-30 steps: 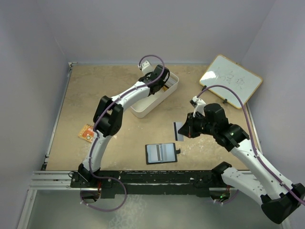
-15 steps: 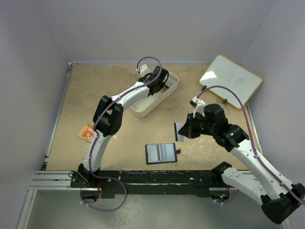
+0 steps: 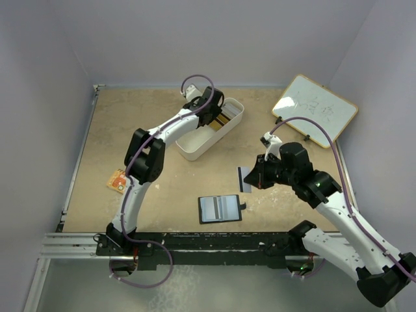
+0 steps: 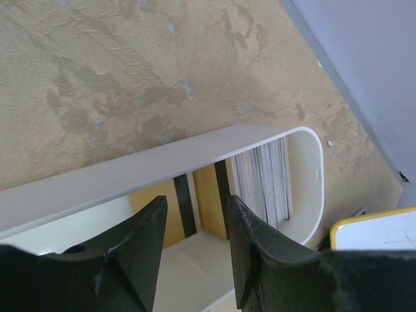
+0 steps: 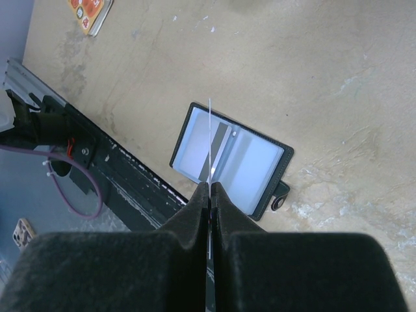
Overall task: Put the credit cards into the card holder
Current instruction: Place the credit card in the storage box.
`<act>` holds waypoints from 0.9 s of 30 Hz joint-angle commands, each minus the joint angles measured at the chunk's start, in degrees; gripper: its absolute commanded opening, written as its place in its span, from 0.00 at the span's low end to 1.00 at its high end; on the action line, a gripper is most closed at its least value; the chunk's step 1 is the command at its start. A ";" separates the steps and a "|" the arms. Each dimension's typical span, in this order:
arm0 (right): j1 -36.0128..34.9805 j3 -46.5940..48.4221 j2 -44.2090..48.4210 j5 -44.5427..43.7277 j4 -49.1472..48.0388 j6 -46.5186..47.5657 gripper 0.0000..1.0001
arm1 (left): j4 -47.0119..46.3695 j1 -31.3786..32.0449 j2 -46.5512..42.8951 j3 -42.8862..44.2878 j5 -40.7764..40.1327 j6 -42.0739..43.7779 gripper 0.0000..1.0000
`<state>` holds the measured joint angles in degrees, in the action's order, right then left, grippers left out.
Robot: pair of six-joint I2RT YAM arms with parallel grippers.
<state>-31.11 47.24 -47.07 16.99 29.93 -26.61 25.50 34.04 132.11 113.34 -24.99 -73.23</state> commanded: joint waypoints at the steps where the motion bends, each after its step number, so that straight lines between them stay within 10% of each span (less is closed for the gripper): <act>1: -0.09 1.07 0.58 -0.97 -0.60 0.09 0.00 | -5.02 -0.23 -1.09 0.94 3.16 3.20 0.41; 14: -0.09 -2.86 -0.27 3.18 -3.19 -2.11 0.00 | -6.53 0.31 -14.52 -11.43 8.81 17.36 0.54; 27: -0.09 -9.37 3.67 10.93 -15.02 -11.71 0.00 | -16.37 3.62 -45.57 -44.71 27.67 19.20 0.52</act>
<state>-31.11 38.83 -46.41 24.08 23.35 -32.36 16.43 36.23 95.48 76.93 -7.22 -53.74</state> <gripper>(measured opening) 0.005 0.525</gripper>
